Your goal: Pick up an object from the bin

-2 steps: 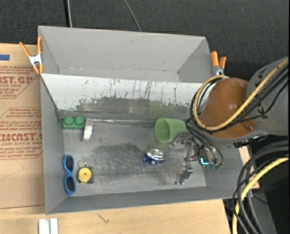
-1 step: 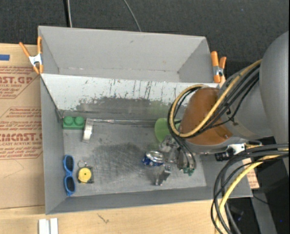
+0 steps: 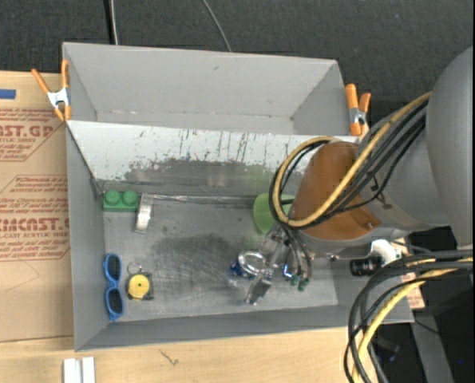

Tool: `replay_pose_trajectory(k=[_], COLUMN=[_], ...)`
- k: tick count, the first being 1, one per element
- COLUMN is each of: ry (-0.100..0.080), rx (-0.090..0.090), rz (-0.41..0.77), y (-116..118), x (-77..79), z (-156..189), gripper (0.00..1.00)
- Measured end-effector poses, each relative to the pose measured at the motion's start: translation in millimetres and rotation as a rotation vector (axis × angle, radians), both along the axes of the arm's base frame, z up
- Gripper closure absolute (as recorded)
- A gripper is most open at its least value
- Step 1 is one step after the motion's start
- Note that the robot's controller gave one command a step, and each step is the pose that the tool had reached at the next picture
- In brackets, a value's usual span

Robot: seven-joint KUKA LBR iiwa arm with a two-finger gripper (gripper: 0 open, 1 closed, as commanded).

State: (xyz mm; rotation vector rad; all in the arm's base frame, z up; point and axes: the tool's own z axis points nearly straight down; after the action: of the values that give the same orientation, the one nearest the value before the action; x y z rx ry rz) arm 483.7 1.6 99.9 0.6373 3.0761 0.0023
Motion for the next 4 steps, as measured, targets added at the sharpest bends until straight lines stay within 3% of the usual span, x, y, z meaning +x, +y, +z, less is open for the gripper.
replay_pose_trajectory(k=[1,2,3,4], ry=[0.001,-0.005,-0.016,-0.018], rx=[-0.001,-0.004,-0.005,-0.003], rz=[-0.216,-0.273,-0.4,-0.398], y=[-2.0,4.2,16.1,17.0], x=[-1.6,3.6,-0.6,0.6], z=[10.4,-27.3,-25.7,-23.9], gripper=[0.0,0.0,0.0,1.0])
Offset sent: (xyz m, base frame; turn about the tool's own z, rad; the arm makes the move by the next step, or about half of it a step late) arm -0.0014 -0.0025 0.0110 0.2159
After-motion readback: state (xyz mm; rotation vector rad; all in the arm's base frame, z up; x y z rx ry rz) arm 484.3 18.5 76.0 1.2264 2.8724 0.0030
